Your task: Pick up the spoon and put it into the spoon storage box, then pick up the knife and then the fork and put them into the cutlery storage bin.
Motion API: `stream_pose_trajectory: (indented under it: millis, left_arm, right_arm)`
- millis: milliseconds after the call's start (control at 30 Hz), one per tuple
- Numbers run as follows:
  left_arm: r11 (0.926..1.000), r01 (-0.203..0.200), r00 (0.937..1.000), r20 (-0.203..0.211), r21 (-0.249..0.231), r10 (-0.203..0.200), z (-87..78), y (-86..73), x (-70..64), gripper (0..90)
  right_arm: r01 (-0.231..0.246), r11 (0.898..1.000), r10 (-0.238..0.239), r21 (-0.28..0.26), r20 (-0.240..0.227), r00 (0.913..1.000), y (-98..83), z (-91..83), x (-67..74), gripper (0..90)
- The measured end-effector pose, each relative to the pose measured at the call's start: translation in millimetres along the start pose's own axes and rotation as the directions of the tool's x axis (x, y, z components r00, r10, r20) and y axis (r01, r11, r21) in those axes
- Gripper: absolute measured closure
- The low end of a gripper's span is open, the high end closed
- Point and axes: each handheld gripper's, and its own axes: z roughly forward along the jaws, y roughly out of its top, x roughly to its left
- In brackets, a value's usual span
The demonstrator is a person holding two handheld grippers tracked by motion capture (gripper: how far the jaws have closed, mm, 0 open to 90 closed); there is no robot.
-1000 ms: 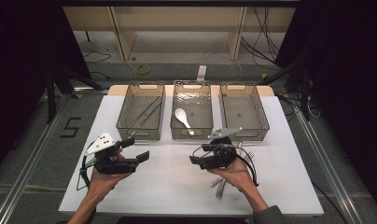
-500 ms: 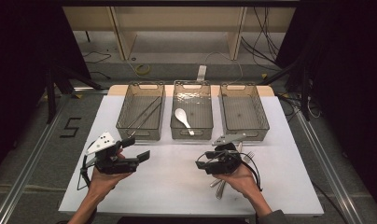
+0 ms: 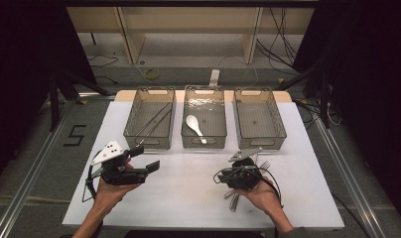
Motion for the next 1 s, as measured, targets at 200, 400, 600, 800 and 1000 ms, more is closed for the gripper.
stream_pose_trajectory:
  millis: [200, 400, 600, 800, 1000]
  left_arm:
    - [1.0000, 0.000, 1.0000, -0.001, 0.002, 0.000, -0.4, 0.0, 0.5, 15.4]
    - [1.0000, -0.006, 1.0000, -0.001, 0.005, 0.006, 0.0, 0.0, -0.4, 15.4]
    - [1.0000, -0.007, 1.0000, 0.002, 0.005, 0.007, 0.1, 0.2, -0.5, 15.4]
    - [1.0000, -0.008, 1.0000, 0.003, 0.003, 0.008, -0.7, 0.0, -0.4, 15.4]
    - [0.9999, -0.011, 0.9999, 0.002, 0.004, 0.011, -1.0, -0.3, -1.1, 15.4]
  right_arm:
    - [0.009, 1.000, -0.009, 0.025, 0.024, 0.9997, -3.7, 1.6, 0.4, 83.2]
    - [0.016, 0.998, -0.018, 0.066, 0.027, 0.9995, -6.4, 5.7, 1.0, 90.0]
    - [0.043, 0.993, -0.046, 0.108, 0.025, 0.9986, -7.7, 10.1, 3.1, 90.0]
    - [0.033, 0.988, -0.038, 0.149, 0.031, 0.9988, -10.5, 14.4, 2.5, 90.0]
    - [0.036, 0.980, -0.043, 0.197, 0.032, 0.9986, -13.7, 19.1, 4.7, 90.0]
